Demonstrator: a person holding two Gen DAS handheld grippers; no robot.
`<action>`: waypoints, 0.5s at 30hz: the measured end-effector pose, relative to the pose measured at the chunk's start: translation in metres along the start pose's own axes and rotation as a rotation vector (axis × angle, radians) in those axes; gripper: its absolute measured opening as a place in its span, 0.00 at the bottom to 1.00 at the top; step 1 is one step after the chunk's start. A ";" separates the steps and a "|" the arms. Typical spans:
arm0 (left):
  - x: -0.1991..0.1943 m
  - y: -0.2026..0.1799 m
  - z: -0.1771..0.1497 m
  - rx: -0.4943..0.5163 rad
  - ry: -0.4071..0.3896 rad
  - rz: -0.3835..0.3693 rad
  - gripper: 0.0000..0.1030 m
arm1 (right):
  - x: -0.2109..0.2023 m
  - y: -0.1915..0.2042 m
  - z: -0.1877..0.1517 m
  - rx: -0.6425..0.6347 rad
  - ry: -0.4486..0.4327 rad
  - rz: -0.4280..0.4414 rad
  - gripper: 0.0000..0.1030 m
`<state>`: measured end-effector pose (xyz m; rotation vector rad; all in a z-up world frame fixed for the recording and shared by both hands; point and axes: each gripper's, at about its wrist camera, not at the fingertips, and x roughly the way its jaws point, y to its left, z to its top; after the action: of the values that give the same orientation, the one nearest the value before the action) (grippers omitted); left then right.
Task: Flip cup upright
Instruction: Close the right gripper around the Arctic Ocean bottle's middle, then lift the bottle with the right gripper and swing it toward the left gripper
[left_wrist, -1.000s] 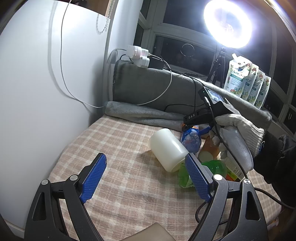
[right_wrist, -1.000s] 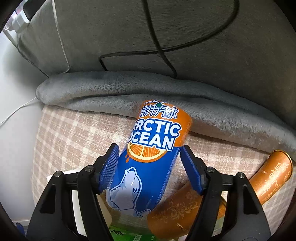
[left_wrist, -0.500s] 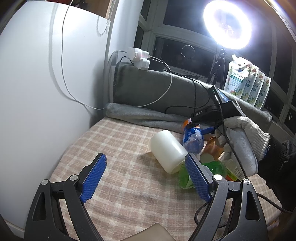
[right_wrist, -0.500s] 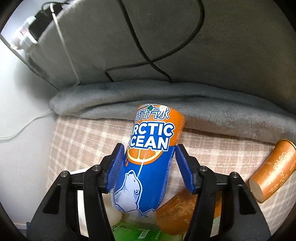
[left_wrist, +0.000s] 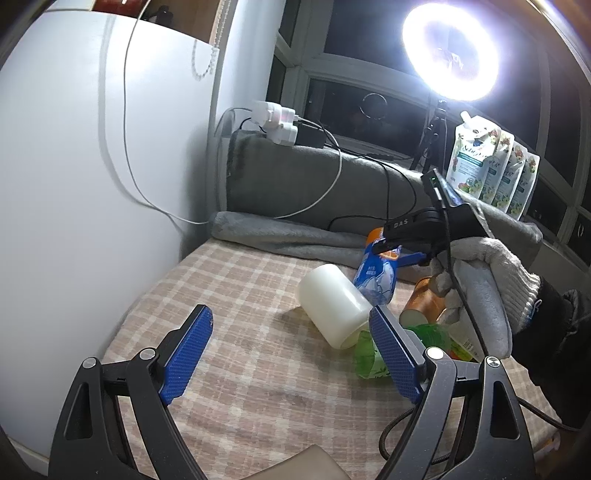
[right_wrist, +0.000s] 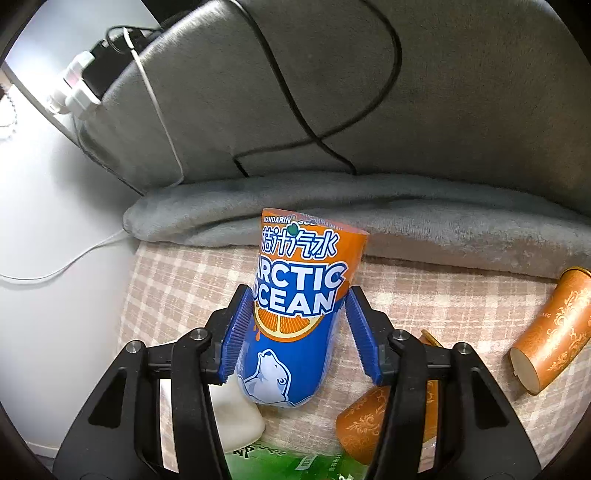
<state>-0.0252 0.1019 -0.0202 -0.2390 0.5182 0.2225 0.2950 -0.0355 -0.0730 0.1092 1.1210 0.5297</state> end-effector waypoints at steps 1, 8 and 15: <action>0.000 0.001 0.000 -0.002 -0.001 0.001 0.84 | -0.003 0.001 0.000 0.000 -0.012 0.007 0.53; -0.002 -0.002 0.001 0.003 -0.008 -0.003 0.84 | -0.046 0.002 -0.008 -0.044 -0.099 0.039 0.53; -0.007 -0.009 0.001 0.015 -0.016 -0.008 0.84 | -0.101 -0.010 -0.030 -0.071 -0.153 0.098 0.53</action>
<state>-0.0276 0.0925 -0.0142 -0.2250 0.5026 0.2124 0.2386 -0.0956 -0.0059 0.1413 0.9498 0.6375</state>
